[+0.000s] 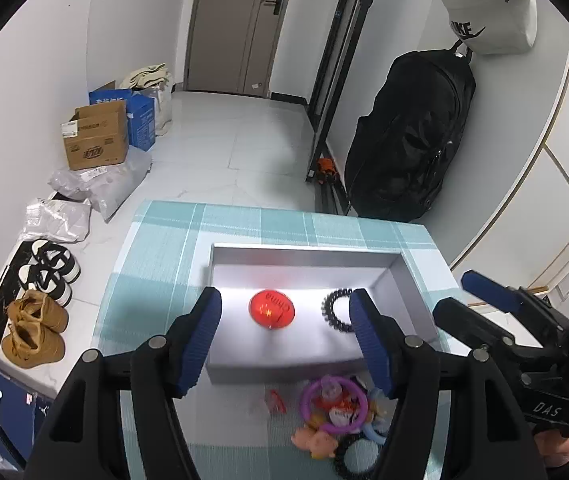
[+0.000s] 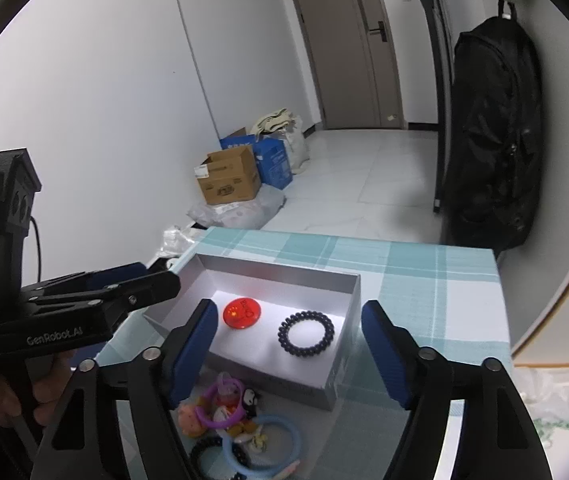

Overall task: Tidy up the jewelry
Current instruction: 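Carry both items into the white box and open both grippers, then withdraw both grippers from the box back toward the pile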

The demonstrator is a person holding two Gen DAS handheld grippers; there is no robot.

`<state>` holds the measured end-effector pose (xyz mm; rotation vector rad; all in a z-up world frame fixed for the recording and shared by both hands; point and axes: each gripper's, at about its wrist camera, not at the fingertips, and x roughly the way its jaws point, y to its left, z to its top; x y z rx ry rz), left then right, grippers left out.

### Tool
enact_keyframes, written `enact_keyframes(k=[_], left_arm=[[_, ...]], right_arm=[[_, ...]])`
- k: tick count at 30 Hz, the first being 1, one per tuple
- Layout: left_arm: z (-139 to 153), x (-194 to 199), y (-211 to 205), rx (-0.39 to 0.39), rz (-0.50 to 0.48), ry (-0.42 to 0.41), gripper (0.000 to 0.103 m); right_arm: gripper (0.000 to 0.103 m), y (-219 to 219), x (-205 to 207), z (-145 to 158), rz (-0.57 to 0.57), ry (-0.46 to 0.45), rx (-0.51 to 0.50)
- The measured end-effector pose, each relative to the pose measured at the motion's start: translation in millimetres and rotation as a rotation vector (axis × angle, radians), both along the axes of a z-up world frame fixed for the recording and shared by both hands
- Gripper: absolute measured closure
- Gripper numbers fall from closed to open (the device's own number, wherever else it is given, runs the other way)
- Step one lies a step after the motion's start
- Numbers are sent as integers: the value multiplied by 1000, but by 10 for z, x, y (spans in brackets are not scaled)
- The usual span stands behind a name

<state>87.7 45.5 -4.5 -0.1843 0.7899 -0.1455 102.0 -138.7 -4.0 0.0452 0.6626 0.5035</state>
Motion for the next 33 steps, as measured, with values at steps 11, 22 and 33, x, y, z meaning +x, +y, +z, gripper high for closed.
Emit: enact_keyframes(k=[11, 22, 33], left_arm=[[45, -302, -91, 34, 18, -18, 34], [-120, -626, -247, 105, 22, 38, 32], [-276, -767, -405, 168, -49, 80, 31]], right_arm=[[10, -47, -247, 80, -31, -40, -37], [0, -65, -451, 44, -43, -52, -97], [0, -88, -599, -28, -59, -38, -139]])
